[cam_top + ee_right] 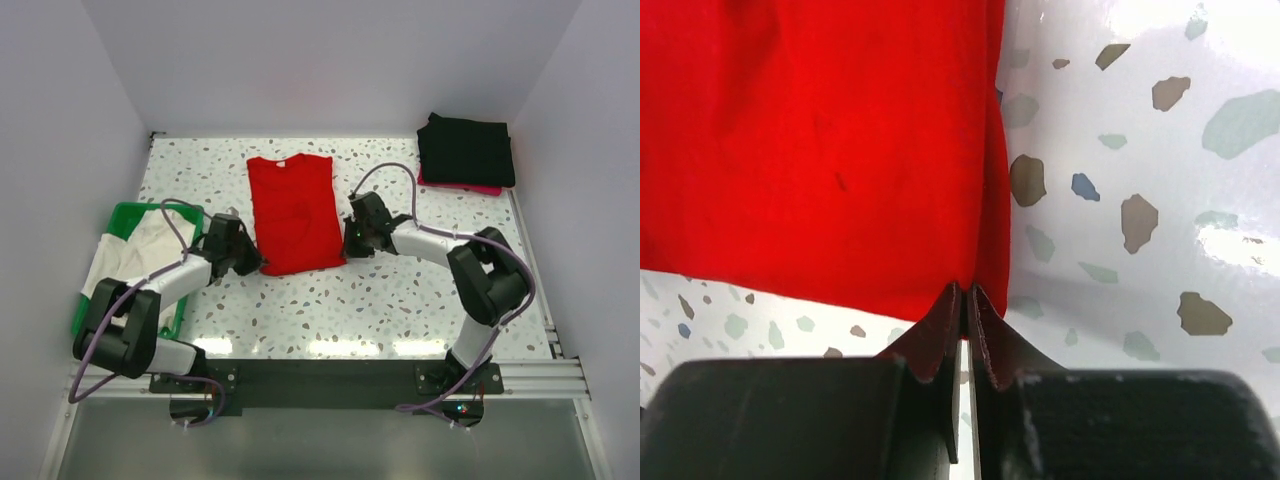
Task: Fold and stack the t-shirts
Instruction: Fold the tshirt
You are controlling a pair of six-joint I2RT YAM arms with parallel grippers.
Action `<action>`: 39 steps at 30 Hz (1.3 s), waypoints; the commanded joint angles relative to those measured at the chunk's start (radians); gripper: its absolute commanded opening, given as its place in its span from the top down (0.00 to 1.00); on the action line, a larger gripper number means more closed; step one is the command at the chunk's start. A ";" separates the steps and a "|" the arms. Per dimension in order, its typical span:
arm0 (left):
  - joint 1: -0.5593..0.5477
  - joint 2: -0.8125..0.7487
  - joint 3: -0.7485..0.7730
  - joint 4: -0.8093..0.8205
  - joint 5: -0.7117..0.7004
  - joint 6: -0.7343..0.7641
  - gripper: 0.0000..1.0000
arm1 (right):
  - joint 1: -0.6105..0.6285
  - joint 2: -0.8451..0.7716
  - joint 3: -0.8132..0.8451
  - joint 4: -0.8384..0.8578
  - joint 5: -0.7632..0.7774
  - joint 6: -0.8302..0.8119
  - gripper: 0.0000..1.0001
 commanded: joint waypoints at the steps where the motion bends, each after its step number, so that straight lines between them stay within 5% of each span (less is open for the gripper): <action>1: -0.005 -0.060 -0.002 0.004 0.011 -0.006 1.00 | 0.006 -0.093 -0.017 0.013 -0.014 0.008 0.96; 10: -0.007 -0.158 -0.048 -0.085 -0.004 -0.035 1.00 | 0.004 -0.215 -0.118 -0.006 -0.011 0.007 1.00; 22: -0.065 -0.213 -0.269 0.003 0.079 -0.073 1.00 | 0.029 -0.271 -0.337 0.080 -0.064 0.048 1.00; 39: -0.070 -0.344 -0.267 -0.151 0.116 -0.012 1.00 | 0.116 -0.428 -0.405 -0.015 -0.025 0.071 0.98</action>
